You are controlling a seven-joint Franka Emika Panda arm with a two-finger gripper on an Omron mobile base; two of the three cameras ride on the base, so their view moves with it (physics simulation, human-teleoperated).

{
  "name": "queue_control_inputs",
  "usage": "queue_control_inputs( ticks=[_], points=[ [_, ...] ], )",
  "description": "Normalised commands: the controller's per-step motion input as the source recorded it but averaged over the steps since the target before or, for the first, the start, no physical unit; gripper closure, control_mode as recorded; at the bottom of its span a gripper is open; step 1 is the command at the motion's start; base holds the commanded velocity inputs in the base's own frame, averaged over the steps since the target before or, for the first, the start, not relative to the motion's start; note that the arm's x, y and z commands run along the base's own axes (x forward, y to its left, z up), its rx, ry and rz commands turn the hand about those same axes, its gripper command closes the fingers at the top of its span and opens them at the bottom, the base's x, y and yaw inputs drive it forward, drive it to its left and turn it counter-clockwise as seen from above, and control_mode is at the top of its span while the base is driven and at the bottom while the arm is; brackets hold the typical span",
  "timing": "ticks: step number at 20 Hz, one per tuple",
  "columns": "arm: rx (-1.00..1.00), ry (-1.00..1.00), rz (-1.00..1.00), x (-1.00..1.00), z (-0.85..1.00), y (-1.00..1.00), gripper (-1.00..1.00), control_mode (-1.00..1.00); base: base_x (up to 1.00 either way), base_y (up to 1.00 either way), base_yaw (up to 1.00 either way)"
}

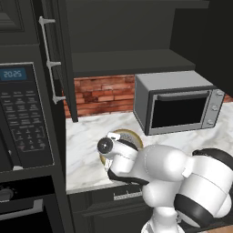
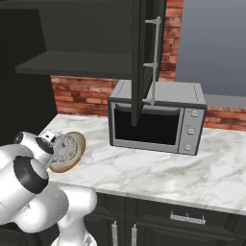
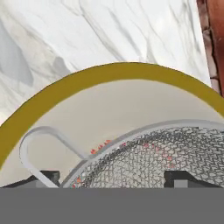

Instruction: Open the cabinet and setup a tea strainer by placing it in the bowl upright.

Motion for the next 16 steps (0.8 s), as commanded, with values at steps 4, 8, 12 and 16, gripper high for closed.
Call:
queue_control_inputs(
  ticks=[4,8,12,16],
  points=[
    [0.05,0.01,-0.01,0.0,0.25,-0.04,-1.0,-1.0,0.0,0.0,0.0],
    [0.1,0.07,0.0,0.0,0.43,-0.08,-1.0,-1.0,0.0,0.0,0.0],
    [0.12,0.1,-0.03,0.0,0.43,-0.07,-1.0,-1.0,0.0,0.0,0.0],
    [0.14,0.08,-0.09,-0.12,0.42,-0.14,-1.0,-1.0,0.0,0.0,0.0]
  ],
)
